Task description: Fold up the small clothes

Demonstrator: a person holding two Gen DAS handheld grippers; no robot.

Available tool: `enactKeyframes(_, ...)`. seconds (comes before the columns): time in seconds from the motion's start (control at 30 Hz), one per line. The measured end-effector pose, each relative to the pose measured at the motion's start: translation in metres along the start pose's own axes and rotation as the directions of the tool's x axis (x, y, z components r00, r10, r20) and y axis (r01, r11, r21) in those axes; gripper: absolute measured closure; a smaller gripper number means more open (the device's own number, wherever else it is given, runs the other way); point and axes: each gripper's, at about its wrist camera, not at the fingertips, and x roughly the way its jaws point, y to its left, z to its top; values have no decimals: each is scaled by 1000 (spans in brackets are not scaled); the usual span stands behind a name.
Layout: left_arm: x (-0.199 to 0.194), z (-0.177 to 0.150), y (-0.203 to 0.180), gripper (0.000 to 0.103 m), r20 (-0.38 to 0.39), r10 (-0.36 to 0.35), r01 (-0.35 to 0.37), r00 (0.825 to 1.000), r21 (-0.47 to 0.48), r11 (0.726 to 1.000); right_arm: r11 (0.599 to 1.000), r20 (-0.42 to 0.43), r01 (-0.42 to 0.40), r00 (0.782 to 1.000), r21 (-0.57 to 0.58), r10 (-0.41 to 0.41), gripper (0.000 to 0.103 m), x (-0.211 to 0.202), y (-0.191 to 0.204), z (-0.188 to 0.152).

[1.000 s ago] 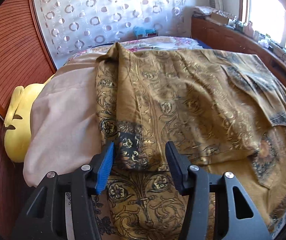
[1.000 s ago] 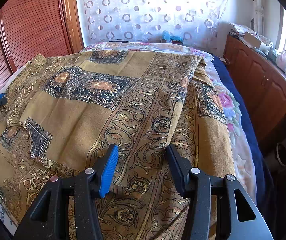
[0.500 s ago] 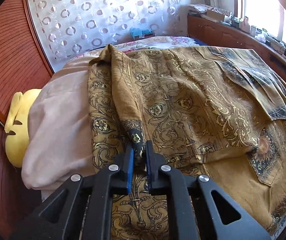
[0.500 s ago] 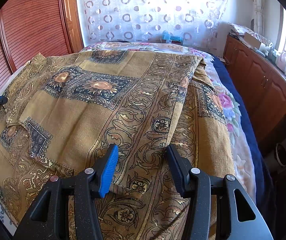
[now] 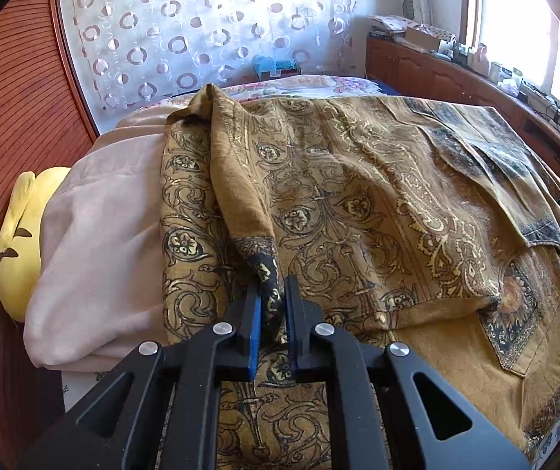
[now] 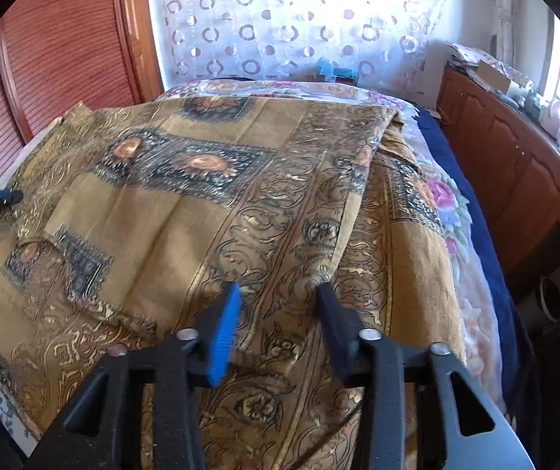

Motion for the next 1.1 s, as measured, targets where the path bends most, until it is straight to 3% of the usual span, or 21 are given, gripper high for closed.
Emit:
enactKeyframes(0.03, -3, 0, -2, 97, 9, -1, 1, 1000, 6, 1000, 1000, 4, 10, 1000, -4, -10, 90, -2, 0, 0)
enactKeyframes(0.07, -6, 0, -3, 97, 19, -5, 5, 1000, 10, 1000, 1000, 12, 12, 1000, -3, -12, 96, -4, -2, 1)
enactKeyframes(0.13, -16, 1, -6, 97, 39, -13, 12, 999, 4, 1000, 1000, 36, -13, 999, -5, 13, 99, -7, -7, 2)
enactKeyframes(0.43, -86, 4, -17, 98, 181, -106, 111, 978, -17, 994, 999, 183, -47, 982, 21, 42, 100, -54, -14, -1)
enactKeyframes(0.77, -135, -35, -21, 98, 232, -198, 216, 952, -54, 975, 998, 272, -53, 962, 43, 39, 100, -114, -26, -26)
enactKeyframes(0.9, -138, -62, -27, 98, 189, -196, 209, 962, -54, 976, 999, 254, -34, 967, 39, 23, 100, -125, -28, -44)
enactKeyframes(1.1, -129, -86, -28, 98, 128, -149, 160, 980, -77, 984, 997, 174, -22, 985, 74, 8, 100, -110, -32, -67)
